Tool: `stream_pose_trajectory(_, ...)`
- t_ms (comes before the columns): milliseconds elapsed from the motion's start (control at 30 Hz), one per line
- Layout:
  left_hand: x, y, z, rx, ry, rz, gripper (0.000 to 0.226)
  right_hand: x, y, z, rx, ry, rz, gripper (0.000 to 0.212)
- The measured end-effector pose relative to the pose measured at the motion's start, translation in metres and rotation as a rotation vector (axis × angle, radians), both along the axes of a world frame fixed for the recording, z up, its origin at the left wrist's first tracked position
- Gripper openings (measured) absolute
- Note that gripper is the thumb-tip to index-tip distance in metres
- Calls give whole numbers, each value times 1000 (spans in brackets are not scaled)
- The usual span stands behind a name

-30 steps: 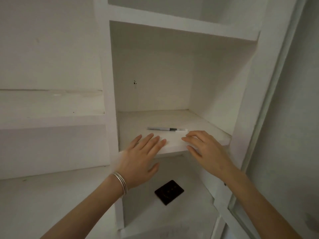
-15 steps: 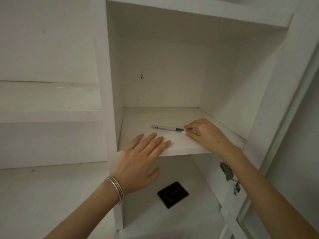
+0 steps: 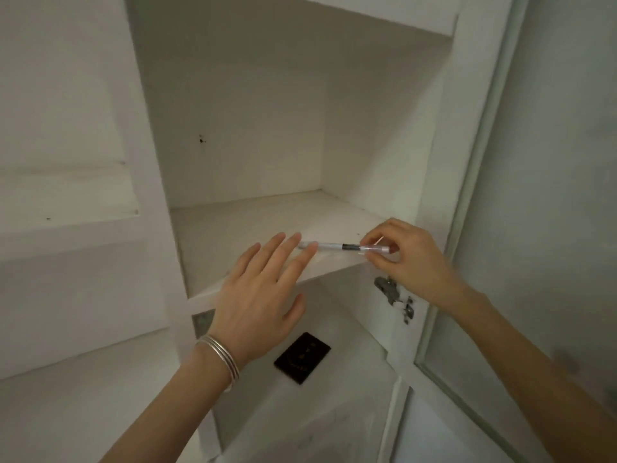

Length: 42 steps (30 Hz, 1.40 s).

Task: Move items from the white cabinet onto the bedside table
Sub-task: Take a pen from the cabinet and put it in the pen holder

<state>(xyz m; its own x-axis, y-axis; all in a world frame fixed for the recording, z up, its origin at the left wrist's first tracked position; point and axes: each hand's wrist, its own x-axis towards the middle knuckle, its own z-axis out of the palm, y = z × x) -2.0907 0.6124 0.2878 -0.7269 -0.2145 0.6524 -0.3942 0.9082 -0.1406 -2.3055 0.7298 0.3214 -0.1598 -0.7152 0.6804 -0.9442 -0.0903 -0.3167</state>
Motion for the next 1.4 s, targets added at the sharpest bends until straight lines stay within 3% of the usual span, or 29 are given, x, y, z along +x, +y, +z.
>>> stream_pose_trajectory(133,-23,12,-6,47,0,-219,60,22,68,-12,7,-63,-175,14)
stream_pose_trajectory(333,-58,71,-44,44,-144,-605,57,70,201,-47,155,-119,-561,9)
stream_pose_trajectory(467,-76,157,-63,29,-227,-892,56,136,313,-62,171,-331,-898,12)
stream_pose_trajectory(667,-51,322,-83,0,-315,-1358,56,282,456,-67,118,-478,-1361,12)
stream_pose_trajectory(933,102,513,-110,-167,-426,-1864,56,537,552,-85,102,-623,-1898,6)
stream_pose_trajectory(1067,216,584,-118,-231,-455,-2061,55,673,571,-98,95,-673,-2106,22)
stream_pose_trajectory(1167,309,628,-120,-274,-446,-2194,52,776,583,-106,97,-717,-2254,10)
stream_pose_trajectory(1400,513,710,-121,-473,-396,-2395,57,990,592,-112,49,-806,-2541,6)
